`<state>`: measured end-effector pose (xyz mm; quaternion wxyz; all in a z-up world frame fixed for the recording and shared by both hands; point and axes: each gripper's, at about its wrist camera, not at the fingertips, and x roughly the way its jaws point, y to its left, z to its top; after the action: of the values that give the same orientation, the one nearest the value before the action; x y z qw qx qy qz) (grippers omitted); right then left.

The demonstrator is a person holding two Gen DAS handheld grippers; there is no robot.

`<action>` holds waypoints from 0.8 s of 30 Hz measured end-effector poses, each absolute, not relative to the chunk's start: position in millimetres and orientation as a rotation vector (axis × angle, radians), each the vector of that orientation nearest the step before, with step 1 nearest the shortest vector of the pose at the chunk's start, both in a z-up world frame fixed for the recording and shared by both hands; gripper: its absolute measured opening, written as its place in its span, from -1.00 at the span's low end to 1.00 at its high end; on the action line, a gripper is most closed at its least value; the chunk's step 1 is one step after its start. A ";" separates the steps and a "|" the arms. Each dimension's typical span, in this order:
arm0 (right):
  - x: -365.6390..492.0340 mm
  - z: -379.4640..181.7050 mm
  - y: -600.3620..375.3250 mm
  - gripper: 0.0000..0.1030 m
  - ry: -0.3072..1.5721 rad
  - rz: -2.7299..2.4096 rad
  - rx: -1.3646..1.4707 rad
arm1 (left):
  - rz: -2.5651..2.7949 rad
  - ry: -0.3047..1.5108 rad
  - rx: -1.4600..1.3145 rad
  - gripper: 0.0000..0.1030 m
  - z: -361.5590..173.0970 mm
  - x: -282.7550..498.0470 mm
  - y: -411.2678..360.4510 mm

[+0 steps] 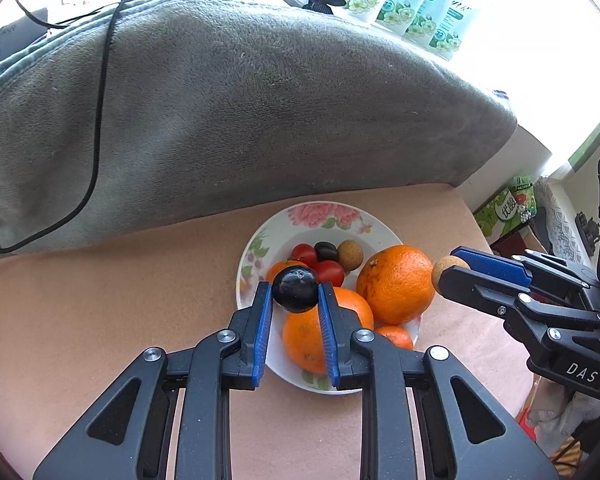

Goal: Organize fruits
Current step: 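Carry the plum and brown fruit in both grippers over the bowl, then open the left gripper to drop the plum while the right gripper releases the brown fruit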

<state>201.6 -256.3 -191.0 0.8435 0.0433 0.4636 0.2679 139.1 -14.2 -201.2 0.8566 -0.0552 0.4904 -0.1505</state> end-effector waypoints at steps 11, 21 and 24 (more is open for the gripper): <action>237.7 -206.0 -259.2 -0.45 1.003 0.560 0.086 | -0.324 1.036 -0.120 -0.59 -206.0 149.9 -32.4; 249.5 -212.3 -256.9 -0.45 1.015 0.556 0.094 | -0.329 1.041 -0.121 -0.58 -206.6 152.7 -36.5; 250.3 -212.1 -256.2 -0.45 1.018 0.554 0.095 | -0.328 1.043 -0.122 -0.58 -206.4 152.5 -34.6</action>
<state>250.3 -256.2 -212.1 0.8356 0.0451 0.4809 0.2616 152.5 -34.6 -206.4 0.8524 -0.0581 0.4957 -0.1558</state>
